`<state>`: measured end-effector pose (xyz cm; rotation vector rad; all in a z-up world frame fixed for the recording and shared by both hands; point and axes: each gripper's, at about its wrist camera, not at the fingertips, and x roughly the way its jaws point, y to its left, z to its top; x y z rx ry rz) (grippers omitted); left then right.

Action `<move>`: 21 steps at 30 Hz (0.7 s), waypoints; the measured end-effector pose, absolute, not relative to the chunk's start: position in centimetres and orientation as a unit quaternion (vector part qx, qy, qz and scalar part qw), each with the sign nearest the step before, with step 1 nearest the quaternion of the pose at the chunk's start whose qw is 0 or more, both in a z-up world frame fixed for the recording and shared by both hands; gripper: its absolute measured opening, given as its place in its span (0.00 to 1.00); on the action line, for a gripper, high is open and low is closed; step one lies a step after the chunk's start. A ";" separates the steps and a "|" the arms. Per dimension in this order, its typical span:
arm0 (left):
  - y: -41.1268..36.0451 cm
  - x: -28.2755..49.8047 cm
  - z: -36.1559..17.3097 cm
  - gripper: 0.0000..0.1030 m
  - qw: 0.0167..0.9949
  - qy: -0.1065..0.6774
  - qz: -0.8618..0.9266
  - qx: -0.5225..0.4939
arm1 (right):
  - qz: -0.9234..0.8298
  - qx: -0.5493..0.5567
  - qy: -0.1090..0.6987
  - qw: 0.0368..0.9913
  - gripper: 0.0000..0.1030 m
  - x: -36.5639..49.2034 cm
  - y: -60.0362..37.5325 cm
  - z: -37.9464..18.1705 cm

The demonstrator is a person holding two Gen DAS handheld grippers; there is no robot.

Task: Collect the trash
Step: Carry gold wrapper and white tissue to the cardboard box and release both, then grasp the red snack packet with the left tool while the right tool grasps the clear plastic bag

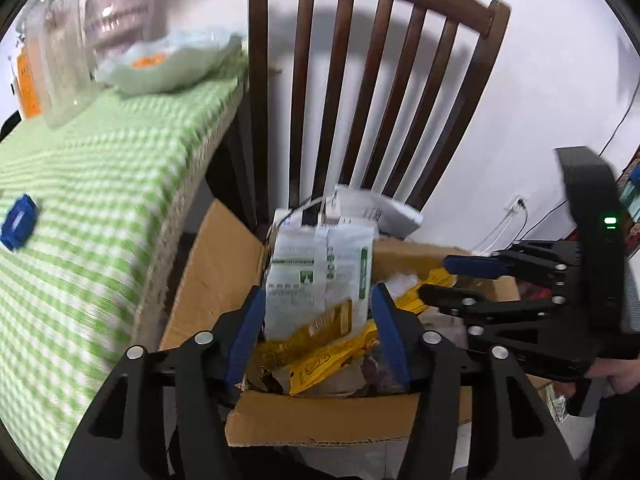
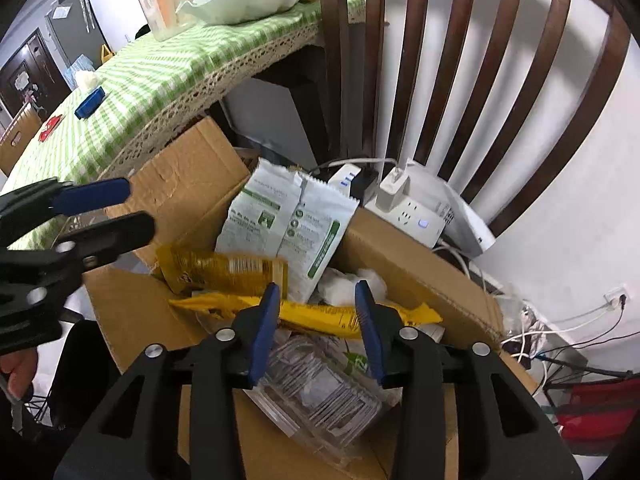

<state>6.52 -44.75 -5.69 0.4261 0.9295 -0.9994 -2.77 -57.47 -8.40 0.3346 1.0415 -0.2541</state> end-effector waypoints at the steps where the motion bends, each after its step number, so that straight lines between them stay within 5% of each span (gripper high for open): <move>1: -44.4 6.6 -5.0 0.53 0.758 0.420 -0.461 0.191 | -0.122 0.156 0.490 0.849 0.38 -2.6 -57.4 -8.0; 9: -40.7 8.1 0.9 0.60 0.797 0.366 -0.458 0.144 | -0.145 0.130 0.434 0.880 0.40 -0.8 -56.3 -3.9; 11: -38.9 9.7 2.6 0.63 0.815 0.353 -0.442 0.125 | -0.151 0.123 0.413 0.890 0.48 -0.2 -55.8 -2.6; 21: -26.3 23.1 5.1 0.66 0.893 0.383 -0.236 0.007 | -0.097 0.082 0.368 0.921 0.50 5.9 -50.2 0.8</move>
